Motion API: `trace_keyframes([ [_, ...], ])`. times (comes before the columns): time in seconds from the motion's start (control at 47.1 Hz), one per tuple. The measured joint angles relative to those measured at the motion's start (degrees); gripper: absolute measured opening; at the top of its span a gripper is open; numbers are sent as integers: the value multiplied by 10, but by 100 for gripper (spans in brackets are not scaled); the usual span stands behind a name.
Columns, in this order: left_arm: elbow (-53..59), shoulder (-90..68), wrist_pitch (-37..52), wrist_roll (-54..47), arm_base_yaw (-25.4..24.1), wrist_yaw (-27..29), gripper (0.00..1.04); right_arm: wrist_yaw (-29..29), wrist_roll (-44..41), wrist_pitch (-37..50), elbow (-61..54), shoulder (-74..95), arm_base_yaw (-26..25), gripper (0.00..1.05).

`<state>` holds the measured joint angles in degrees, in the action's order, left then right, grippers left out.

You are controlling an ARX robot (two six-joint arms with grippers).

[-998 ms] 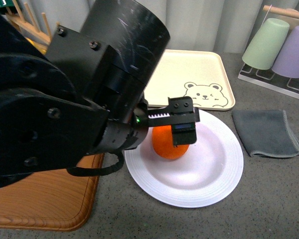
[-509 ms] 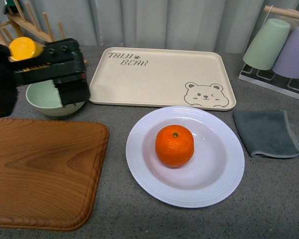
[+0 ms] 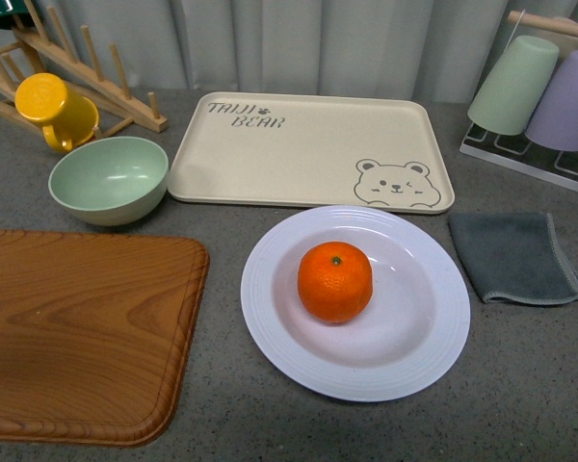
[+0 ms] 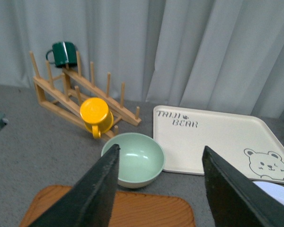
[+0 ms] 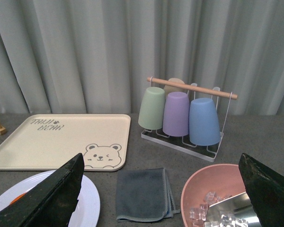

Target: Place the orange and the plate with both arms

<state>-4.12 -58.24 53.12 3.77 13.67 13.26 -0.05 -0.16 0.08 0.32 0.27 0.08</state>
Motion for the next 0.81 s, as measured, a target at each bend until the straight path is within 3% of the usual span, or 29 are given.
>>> trace_keyframes([
  [0.149,25,96,-73,-25,-39,-37,20,0,0,0,0,0,0,96],
  [0.255,29,140,-108,-28,-53,-50,5,0,0,0,0,0,0,96],
  [0.425,29,211,-169,-31,-74,-74,4,0,0,0,0,0,0,96],
  [0.488,30,245,-202,-33,-114,-123,4,0,0,0,0,0,0,96],
  [0.807,30,348,-296,-33,-135,-132,4,0,0,0,0,0,0,96],
])
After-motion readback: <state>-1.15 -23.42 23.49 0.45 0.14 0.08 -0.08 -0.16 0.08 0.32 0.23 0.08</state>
